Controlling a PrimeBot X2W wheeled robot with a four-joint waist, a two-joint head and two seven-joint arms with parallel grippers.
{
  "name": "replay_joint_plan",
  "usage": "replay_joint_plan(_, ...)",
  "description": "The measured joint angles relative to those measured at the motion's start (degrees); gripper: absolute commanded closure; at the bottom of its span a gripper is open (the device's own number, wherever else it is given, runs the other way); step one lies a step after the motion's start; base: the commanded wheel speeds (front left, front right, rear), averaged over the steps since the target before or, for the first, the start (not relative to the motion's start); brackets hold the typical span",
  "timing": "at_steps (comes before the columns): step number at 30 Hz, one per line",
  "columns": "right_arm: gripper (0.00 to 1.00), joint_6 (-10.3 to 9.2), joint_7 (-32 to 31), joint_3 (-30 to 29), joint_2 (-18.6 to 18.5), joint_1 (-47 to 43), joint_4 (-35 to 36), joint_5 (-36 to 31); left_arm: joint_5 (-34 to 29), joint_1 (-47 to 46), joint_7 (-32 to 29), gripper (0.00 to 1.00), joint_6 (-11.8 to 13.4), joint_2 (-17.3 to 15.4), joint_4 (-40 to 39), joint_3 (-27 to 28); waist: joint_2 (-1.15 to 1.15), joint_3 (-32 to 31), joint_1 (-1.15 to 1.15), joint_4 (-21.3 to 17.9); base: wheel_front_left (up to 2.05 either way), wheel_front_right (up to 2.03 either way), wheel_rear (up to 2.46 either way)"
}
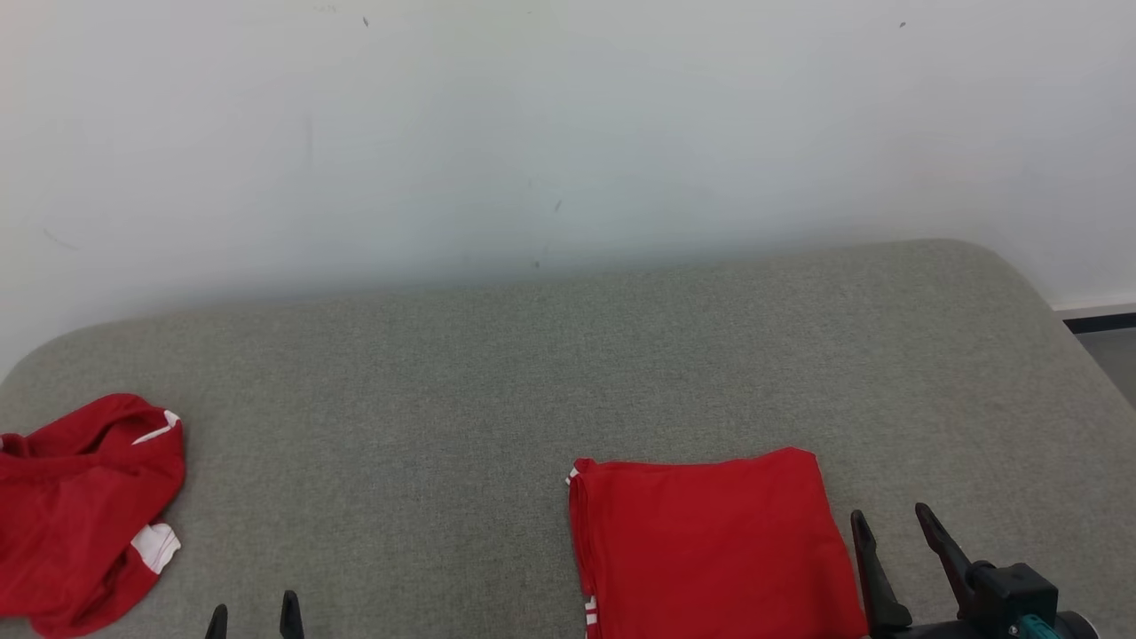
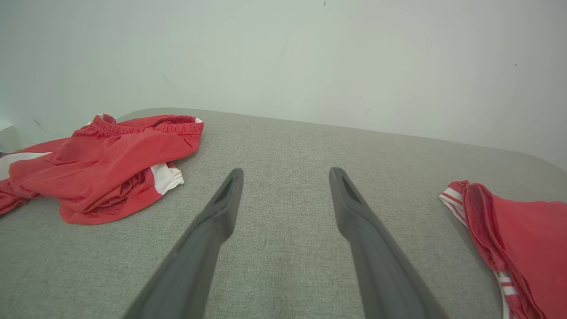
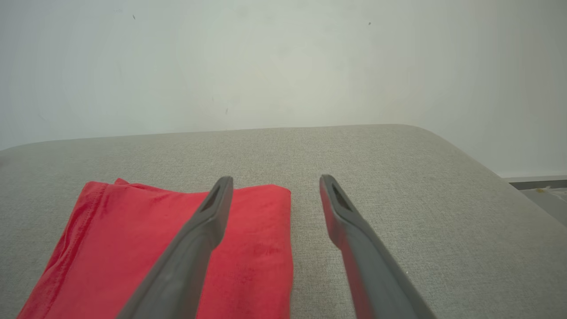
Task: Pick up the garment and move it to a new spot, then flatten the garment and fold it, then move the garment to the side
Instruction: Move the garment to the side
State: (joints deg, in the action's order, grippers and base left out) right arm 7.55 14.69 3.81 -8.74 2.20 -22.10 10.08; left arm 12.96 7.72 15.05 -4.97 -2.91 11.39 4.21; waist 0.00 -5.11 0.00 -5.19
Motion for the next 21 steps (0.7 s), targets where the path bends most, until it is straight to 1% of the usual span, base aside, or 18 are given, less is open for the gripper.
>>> replay_joint_plan(11, 0.0, 0.0, 0.2, -0.2, 0.6, 0.3, 0.4, -0.3, 0.3, 0.0, 0.0, 0.0, 0.0, 0.0, 0.9, -0.2, 0.0, 0.3, 0.0, 0.3, 0.0, 0.0, 0.0)
replay_joint_plan(16, 0.0, 0.0, -0.1, -0.7, 1.2, 0.8, 1.5, 1.0, 0.3, 0.0, 0.0, 0.0, 0.3, 0.0, 0.8, -0.5, 0.0, 0.5, 0.0, 0.5, 0.0, 0.0, 0.0)
replay_joint_plan(18, 0.0, 0.0, -2.4, -1.0, 1.2, 1.3, 1.8, 2.4, 0.3, 0.0, 0.0, 0.0, 0.3, 0.0, 0.8, -0.6, 0.0, 0.6, 0.0, 0.7, 0.0, 0.0, 0.0)
replay_joint_plan(21, 0.0, 0.0, -8.4, 0.4, 0.1, 2.0, 2.6, 4.2, 0.7, 0.0, 0.0, 0.0, 0.4, 0.0, 0.8, -1.0, 0.0, 0.8, 0.0, 1.2, 0.0, 0.0, 0.0)
